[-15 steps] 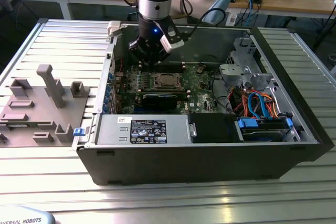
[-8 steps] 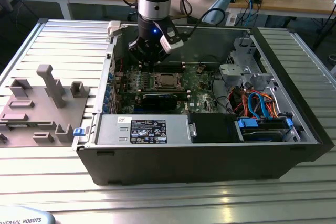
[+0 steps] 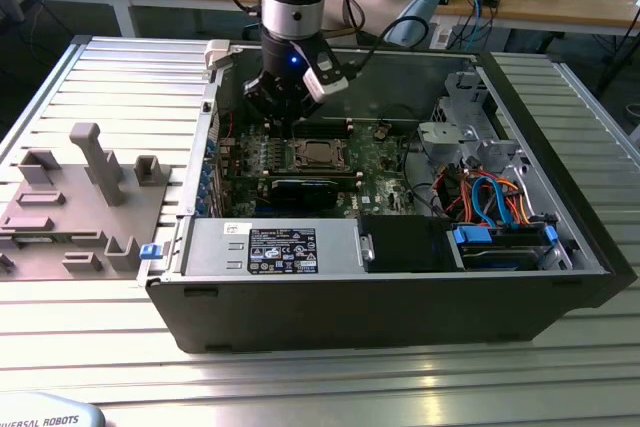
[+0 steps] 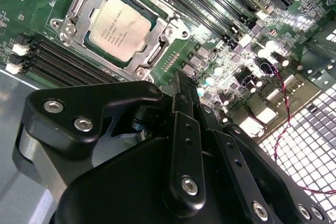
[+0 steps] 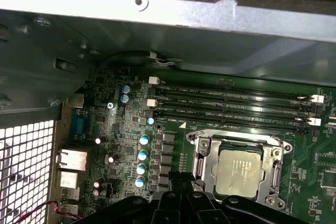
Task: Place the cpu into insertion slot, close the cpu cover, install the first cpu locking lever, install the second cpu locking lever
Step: 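Install the first cpu locking lever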
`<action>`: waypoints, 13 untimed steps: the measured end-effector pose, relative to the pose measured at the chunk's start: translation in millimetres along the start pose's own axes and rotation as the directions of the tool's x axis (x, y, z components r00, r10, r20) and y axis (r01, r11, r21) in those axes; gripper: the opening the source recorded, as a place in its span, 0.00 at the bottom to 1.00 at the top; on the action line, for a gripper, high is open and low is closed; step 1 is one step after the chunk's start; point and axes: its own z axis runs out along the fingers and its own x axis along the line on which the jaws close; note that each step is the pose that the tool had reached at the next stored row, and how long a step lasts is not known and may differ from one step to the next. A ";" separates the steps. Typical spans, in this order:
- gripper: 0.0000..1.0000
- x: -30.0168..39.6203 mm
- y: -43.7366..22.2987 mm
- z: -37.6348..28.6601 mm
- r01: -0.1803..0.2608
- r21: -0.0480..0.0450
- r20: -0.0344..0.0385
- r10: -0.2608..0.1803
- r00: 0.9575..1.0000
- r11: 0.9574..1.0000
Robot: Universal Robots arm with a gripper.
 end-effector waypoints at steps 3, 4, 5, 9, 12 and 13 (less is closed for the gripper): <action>0.11 0.2 0.0 0.3 0.000 0.000 0.000 0.000 1.000 1.000; 0.11 0.3 0.0 0.3 0.000 0.000 0.000 0.000 1.000 1.000; 0.11 0.4 0.1 0.4 0.000 0.000 0.000 0.000 1.000 1.000; 0.11 1.2 0.6 0.6 0.000 0.000 0.000 0.000 1.000 1.000; 0.11 1.9 3.3 0.4 0.000 0.000 0.000 0.000 1.000 1.000; 0.11 1.9 3.4 0.5 0.000 0.000 0.000 0.000 1.000 1.000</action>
